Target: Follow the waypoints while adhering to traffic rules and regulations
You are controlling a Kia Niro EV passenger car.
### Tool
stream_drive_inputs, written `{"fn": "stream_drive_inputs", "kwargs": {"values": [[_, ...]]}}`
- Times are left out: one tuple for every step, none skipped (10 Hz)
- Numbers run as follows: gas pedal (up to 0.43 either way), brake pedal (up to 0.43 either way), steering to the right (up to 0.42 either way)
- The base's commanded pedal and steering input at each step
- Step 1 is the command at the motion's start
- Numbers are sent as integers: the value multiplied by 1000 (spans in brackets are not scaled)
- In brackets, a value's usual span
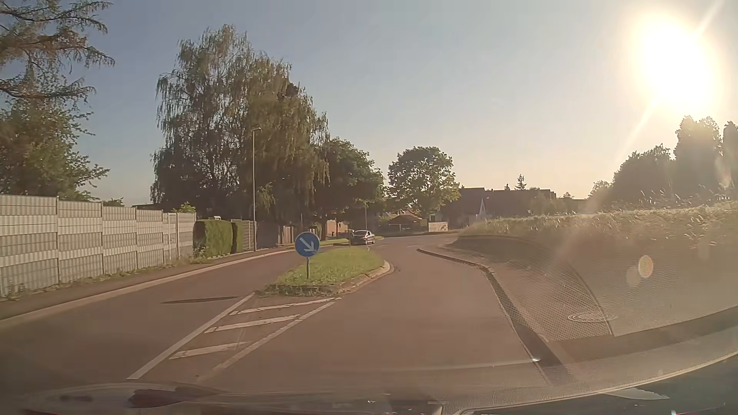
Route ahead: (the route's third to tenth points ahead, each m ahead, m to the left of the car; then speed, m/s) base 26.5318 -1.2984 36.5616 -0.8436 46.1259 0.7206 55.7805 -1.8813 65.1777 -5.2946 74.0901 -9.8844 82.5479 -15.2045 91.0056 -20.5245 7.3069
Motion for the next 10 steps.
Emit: {"fn": "stream_drive_inputs", "kwargs": {"values": [[0,0,85],[0,0,78],[0,0,69],[0,0,54],[0,0,42],[0,0,34],[0,0,30],[0,0,25],[0,0,21],[0,0,17]]}}
